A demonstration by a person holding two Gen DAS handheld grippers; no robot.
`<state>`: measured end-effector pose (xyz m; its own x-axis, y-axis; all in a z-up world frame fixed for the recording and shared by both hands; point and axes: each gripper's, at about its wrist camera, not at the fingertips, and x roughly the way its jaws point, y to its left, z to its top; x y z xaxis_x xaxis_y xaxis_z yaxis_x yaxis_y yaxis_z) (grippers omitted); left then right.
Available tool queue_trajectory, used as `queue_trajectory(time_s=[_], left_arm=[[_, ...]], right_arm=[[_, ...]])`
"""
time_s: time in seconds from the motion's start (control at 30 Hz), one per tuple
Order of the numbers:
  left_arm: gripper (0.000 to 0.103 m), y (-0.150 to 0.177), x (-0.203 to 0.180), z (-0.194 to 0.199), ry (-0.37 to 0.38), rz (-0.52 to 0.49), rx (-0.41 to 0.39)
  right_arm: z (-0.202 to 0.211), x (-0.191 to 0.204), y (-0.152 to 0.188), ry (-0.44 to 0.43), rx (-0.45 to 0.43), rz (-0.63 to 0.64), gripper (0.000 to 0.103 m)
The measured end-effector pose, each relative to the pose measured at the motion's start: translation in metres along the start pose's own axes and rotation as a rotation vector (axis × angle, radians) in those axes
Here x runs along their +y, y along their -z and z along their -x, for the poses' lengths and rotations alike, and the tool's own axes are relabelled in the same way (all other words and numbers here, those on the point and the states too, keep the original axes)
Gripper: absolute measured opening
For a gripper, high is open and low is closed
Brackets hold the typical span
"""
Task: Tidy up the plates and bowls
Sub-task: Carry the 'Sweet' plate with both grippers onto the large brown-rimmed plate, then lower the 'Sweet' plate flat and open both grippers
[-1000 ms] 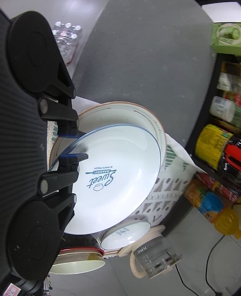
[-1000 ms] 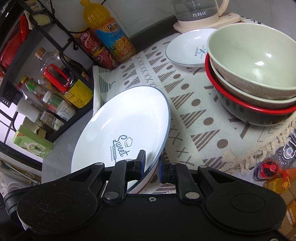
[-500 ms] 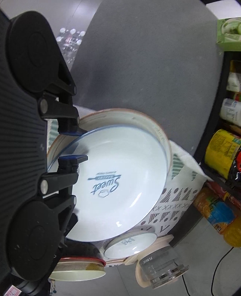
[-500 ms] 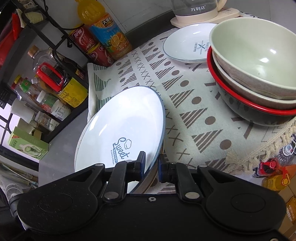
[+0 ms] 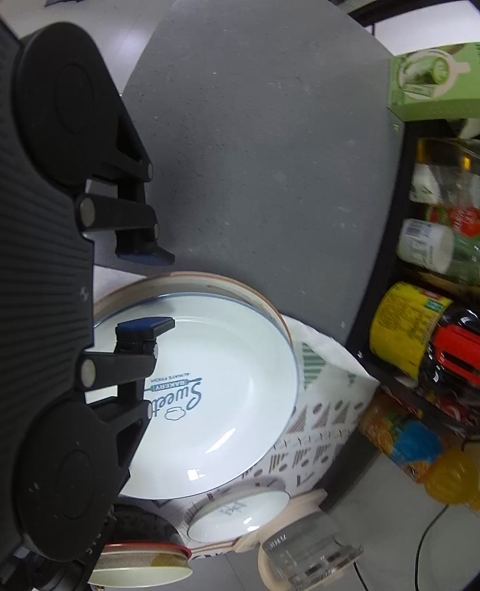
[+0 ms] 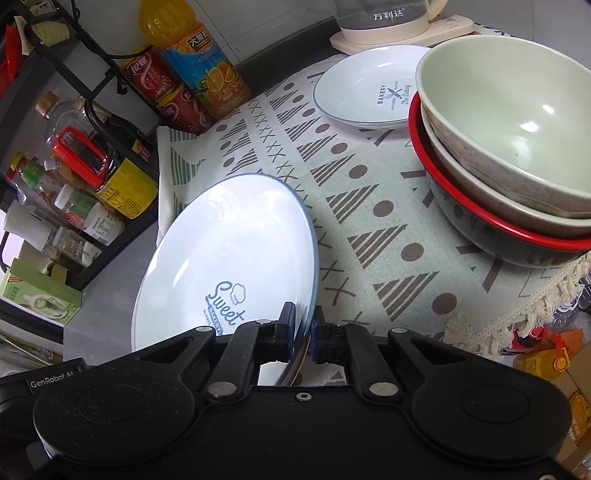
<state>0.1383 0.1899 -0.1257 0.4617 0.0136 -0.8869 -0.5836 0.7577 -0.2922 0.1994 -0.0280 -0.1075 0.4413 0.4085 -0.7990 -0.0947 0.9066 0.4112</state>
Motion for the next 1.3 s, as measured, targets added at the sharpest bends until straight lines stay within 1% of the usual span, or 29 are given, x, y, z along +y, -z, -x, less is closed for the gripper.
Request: queue_trajectory(time_s=[0.1, 0.17, 0.23, 0.33, 0.47, 0.5, 0.53, 0.57, 0.6, 0.63, 0.7, 0.73, 0.77, 0.8, 0.87, 0.97, 1.03, 1.1, 1.23, 1.3], left_arm=[[0.027, 0.0, 0.001, -0.004, -0.017, -0.002, -0.002], [0.027, -0.001, 0.001, -0.004, -0.012, -0.005, -0.01], [0.027, -0.002, 0.002, -0.004, -0.019, 0.0, -0.013], [0.027, -0.004, 0.002, -0.005, -0.023, -0.005, -0.002], [0.027, -0.012, -0.005, 0.001, -0.011, -0.01, 0.013], [0.031, -0.015, -0.007, 0.003, -0.012, -0.014, 0.009], [0.034, -0.018, -0.01, 0.005, -0.016, -0.02, 0.005], [0.041, -0.02, -0.012, 0.007, -0.022, -0.027, 0.001], [0.047, -0.023, -0.015, 0.009, -0.024, -0.033, -0.004], [0.049, -0.026, -0.018, 0.011, -0.022, -0.036, -0.012], [0.062, -0.031, -0.023, 0.015, -0.014, -0.037, -0.03], [0.065, -0.034, -0.026, 0.016, -0.015, -0.041, -0.036], [0.068, -0.036, -0.029, 0.017, -0.013, -0.046, -0.043], [0.069, -0.038, -0.032, 0.018, -0.01, -0.052, -0.048], [0.07, -0.045, -0.04, 0.017, -0.009, -0.069, -0.048], [0.072, -0.056, -0.05, 0.014, -0.008, -0.082, -0.036], [0.073, -0.064, -0.057, 0.011, 0.001, -0.093, -0.032], [0.074, -0.071, -0.066, 0.007, 0.011, -0.113, -0.029], [0.075, -0.086, -0.085, -0.003, 0.034, -0.158, -0.018], [0.076, -0.094, -0.095, -0.009, 0.052, -0.186, -0.011]], right_arm=[[-0.003, 0.0, -0.001, 0.005, 0.004, 0.001, 0.008], [-0.004, 0.0, -0.002, 0.003, 0.002, 0.002, 0.01], [-0.004, 0.003, -0.002, 0.011, -0.002, 0.018, 0.01], [-0.006, 0.004, -0.003, 0.014, 0.0, 0.026, 0.01], [-0.004, 0.001, -0.007, 0.006, 0.021, 0.014, 0.012], [-0.001, 0.001, -0.009, -0.001, 0.021, 0.008, 0.015], [0.002, 0.003, -0.012, -0.01, 0.018, 0.006, 0.015], [0.006, 0.005, -0.016, -0.017, 0.014, 0.012, 0.02], [0.009, 0.007, -0.02, -0.031, 0.004, 0.023, 0.021], [0.012, 0.01, -0.024, -0.044, -0.006, 0.031, 0.025], [0.015, 0.014, -0.032, -0.054, -0.018, 0.028, 0.034], [0.016, 0.015, -0.035, -0.053, -0.022, 0.025, 0.036], [0.017, 0.016, -0.039, -0.055, -0.031, 0.026, 0.04], [0.019, 0.017, -0.042, -0.054, -0.04, 0.031, 0.045], [0.021, 0.019, -0.048, -0.047, -0.062, 0.043, 0.052], [0.025, 0.019, -0.059, -0.038, -0.087, 0.04, 0.056], [0.026, 0.019, -0.066, -0.033, -0.098, 0.032, 0.061], [0.027, 0.018, -0.073, -0.024, -0.107, 0.028, 0.067], [0.026, 0.016, -0.088, -0.003, -0.12, 0.019, 0.068], [0.025, 0.013, -0.095, 0.009, -0.127, 0.003, 0.072]])
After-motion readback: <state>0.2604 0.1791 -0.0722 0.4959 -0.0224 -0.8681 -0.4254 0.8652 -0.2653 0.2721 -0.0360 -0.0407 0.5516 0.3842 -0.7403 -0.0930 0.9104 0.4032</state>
